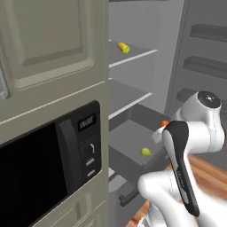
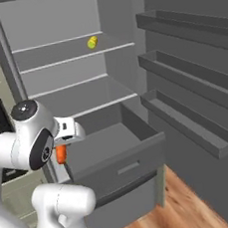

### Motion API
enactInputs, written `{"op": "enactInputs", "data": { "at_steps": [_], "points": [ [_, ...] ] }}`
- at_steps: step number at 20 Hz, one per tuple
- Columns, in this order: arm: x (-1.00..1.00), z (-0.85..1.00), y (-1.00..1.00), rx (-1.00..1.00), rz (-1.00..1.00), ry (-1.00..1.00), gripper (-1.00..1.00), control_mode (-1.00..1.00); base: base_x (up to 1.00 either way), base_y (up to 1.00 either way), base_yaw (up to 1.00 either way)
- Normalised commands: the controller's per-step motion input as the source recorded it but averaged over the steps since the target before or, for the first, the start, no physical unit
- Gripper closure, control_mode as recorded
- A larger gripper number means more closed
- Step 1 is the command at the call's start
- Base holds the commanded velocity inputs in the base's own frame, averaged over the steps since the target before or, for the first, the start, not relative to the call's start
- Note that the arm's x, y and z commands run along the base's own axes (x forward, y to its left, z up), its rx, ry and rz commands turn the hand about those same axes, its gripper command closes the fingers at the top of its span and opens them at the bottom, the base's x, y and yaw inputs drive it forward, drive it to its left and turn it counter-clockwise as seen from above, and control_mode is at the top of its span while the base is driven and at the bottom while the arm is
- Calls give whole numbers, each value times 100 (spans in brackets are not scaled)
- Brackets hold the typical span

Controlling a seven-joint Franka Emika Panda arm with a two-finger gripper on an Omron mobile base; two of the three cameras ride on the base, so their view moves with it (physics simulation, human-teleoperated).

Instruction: Place the lemon and carrot inside the fridge drawer. Close the drawer after placing the vegetables.

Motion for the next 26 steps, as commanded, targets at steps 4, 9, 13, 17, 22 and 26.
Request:
{"op": "enactInputs", "data": {
  "at_steps": [4, 9, 13, 17, 22, 26],
  "points": [
    [0, 0, 0, 0, 0, 0, 100, 100, 38, -32, 2],
    [0, 0, 0, 0, 0, 0, 100, 100, 28, -12, 2],
    [0, 0, 0, 0, 0, 0, 100, 100, 30, -1, 2],
    [36, -14, 0, 2, 1, 0, 100, -100, 7, 0, 0],
    [94, -53, 11, 0, 2, 9, 100, -100, 0, 0, 0],
    [81, -78, 12, 0, 1, 10, 100, -100, 0, 0, 0]
  ]
}}
